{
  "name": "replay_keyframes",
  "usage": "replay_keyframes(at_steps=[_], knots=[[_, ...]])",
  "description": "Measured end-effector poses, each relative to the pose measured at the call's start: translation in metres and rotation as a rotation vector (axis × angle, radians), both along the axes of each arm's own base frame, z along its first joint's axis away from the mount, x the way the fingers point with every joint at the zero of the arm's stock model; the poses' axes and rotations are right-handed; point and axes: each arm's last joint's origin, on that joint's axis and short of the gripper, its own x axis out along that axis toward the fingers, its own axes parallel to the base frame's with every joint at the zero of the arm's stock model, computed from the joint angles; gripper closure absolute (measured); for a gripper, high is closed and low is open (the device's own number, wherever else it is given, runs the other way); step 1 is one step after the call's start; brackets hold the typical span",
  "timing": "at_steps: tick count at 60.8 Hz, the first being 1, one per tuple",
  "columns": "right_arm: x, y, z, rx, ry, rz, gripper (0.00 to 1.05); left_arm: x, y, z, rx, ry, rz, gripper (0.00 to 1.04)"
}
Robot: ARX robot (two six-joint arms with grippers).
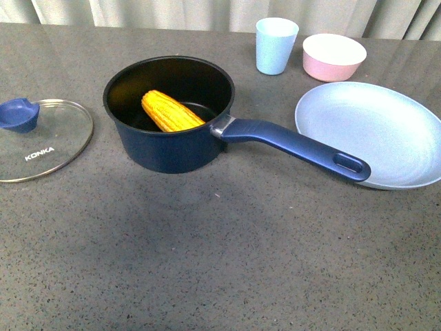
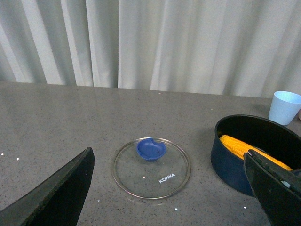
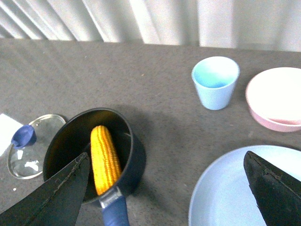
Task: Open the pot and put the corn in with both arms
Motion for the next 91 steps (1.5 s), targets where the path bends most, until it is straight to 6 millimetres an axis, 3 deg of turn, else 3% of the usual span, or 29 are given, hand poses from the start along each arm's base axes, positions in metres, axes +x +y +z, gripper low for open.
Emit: replay_keyframes(at_steps=[8,15,24,38,48,91], knots=[[-0.029,-0.039,0.012,0.009,-0.059,-0.079,0.09,0.000,0.000,0.000,0.000,0.000,0.000,0.09],[-0.047,-0.062,0.016,-0.014,-0.096,-0.138,0.09,0.000,0.000,0.000,0.000,0.000,0.000,0.09],[-0.074,-0.078,0.003,-0.126,-0.361,-0.474,0.35,0.000,0.000,0.000,0.000,0.000,0.000,0.09],[-0.112,-0.078,-0.033,-0.152,-0.365,-0.480,0.75,0.000,0.000,0.000,0.000,0.000,0.000,0.09],[-0.133,-0.078,-0.048,-0.155,-0.368,-0.480,1.03,0.000,0.000,0.000,0.000,0.000,0.000,0.09],[-0.187,-0.078,-0.080,-0.158,-0.366,-0.480,1.03,0.000,0.000,0.000,0.000,0.000,0.000,0.09]])
